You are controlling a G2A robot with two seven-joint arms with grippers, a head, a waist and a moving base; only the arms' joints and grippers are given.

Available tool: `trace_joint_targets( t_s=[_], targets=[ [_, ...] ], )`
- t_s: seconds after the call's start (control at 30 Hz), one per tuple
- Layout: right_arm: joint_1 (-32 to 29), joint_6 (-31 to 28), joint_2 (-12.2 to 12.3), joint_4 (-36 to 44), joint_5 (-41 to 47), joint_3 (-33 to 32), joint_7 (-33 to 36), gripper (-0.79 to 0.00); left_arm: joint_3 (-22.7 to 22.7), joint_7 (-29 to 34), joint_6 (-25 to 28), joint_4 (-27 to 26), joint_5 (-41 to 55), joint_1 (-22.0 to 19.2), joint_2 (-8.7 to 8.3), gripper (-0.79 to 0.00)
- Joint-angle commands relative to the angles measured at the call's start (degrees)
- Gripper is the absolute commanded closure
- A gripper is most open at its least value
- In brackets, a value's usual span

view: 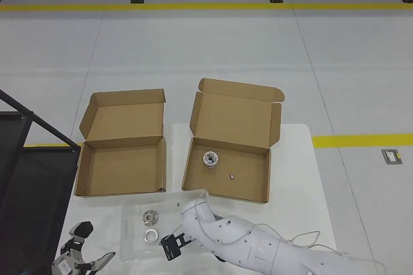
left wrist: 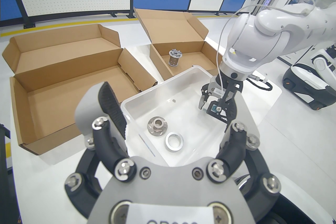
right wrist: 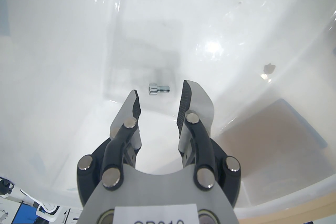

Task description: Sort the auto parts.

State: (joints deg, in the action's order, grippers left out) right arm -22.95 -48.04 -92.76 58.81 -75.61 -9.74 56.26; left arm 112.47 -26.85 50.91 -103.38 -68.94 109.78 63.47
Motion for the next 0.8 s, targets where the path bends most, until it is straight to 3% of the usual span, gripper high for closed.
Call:
trace_joint_targets(
  t_s=[0.0,0.4,0.77],
  targets=[
    [0.1,-0.3,-0.4,-0.8,-0.2,0.0,-0.3,-0.329,0.0,0.0,0.0,0.0,0.0,0.0,0.00,-0.785],
    [0.7,-1.3,-3.1,-4.1,-0.8,0.0,-1.3,-0.305,0.0,0.0,0.0,0.0,0.0,0.0,0.00,-0.785],
    [1.7,-0.4,-3.4,-2.8,0.9,0.0,-0.4,-0.308,0.0,0.0,0.0,0.0,0.0,0.0,0.00,-0.785]
  ],
)
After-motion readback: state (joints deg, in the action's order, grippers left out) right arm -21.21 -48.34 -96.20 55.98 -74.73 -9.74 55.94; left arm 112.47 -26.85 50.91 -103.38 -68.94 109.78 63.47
